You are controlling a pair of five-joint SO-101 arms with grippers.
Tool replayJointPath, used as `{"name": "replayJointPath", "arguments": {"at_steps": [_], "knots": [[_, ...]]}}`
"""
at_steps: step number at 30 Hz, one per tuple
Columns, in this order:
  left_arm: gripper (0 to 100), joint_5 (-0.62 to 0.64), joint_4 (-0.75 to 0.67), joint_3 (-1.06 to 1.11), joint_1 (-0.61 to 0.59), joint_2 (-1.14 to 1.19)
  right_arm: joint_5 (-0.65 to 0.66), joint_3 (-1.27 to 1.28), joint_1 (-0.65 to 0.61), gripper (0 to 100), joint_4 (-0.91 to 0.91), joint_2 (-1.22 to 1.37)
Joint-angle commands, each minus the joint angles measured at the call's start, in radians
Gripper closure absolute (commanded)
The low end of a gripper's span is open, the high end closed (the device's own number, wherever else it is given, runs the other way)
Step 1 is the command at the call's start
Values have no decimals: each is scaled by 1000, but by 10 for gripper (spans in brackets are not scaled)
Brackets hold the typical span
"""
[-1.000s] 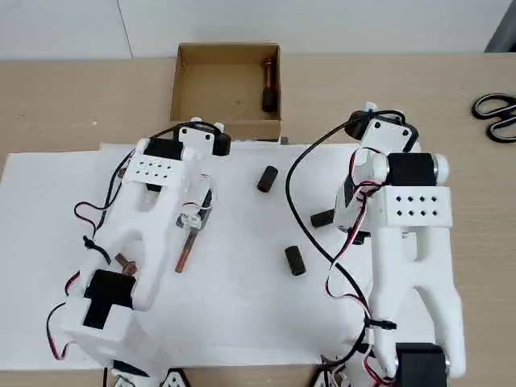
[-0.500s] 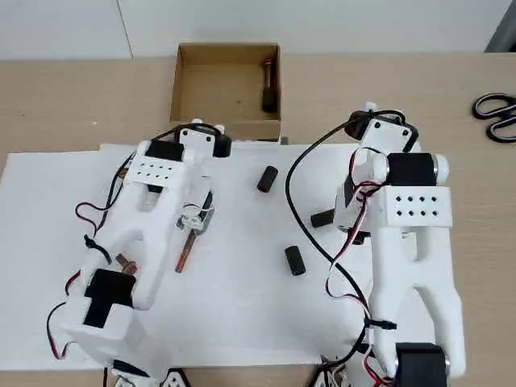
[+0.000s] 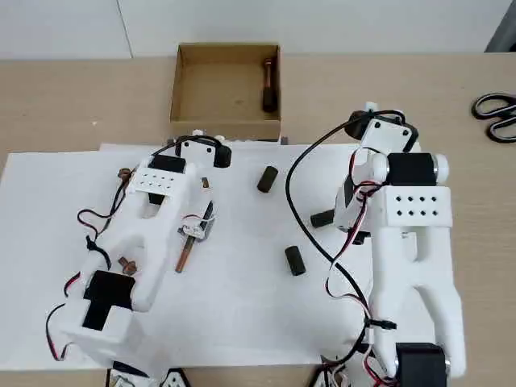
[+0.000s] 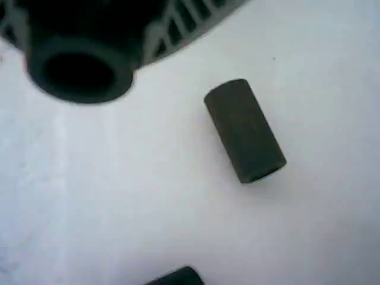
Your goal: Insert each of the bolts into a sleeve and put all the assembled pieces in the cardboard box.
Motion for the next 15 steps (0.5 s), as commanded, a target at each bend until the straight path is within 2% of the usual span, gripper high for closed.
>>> {"name": "replayJointPath", "arguments": {"at_steps": [1, 4, 10, 15], "knots": [[899, -2, -60, -2, 5, -3, -6, -6, 7, 996, 1, -44], [902, -2, -60, -7, 5, 43, -6, -6, 7, 996, 1, -44], [992, -3, -66, -24, 5, 161, -9, -6, 2, 996, 2, -45], [994, -3, -57, -47, 5, 158, -9, -11, 2, 996, 2, -45]]}}
